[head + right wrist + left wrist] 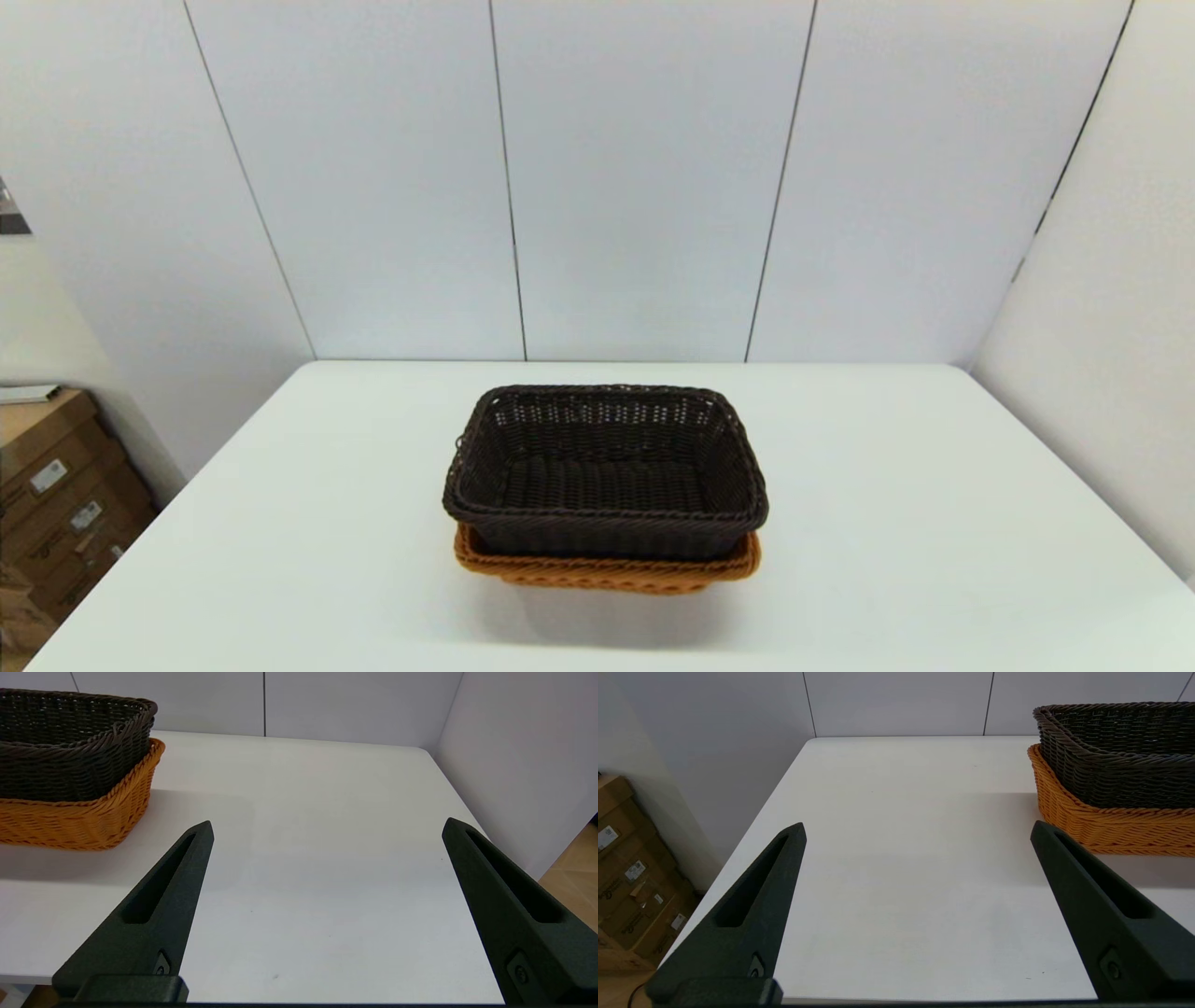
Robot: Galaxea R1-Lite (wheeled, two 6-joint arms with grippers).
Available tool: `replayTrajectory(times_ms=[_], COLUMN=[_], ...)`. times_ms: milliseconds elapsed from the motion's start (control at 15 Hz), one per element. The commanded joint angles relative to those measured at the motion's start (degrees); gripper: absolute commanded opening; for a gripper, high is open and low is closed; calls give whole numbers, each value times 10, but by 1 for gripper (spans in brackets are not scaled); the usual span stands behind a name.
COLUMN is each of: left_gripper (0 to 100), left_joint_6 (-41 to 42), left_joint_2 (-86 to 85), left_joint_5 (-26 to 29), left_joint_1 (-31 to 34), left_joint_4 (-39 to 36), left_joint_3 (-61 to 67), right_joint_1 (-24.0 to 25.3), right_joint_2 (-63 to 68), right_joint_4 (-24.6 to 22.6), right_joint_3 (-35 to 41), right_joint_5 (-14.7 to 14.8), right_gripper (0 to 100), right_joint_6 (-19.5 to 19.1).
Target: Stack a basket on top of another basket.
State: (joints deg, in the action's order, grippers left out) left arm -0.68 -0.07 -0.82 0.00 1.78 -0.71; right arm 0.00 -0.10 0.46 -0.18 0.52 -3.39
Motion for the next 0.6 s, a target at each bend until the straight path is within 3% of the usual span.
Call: replayTrajectory(times_ms=[67, 600], left_gripper=[100, 100], left_joint_6=[0, 0], left_joint_2=[0, 0], left_joint_5=[0, 0], left_joint_1=[0, 0], left_joint_4=[0, 1], left_joint_3=[0, 0], right_joint_1=[0, 0], right_joint_2=[0, 0], right_joint_4=[1, 0], right_joint_3=[-1, 0], right_joint_5=[0, 0], right_gripper=[100, 100], right_joint_6=[1, 6])
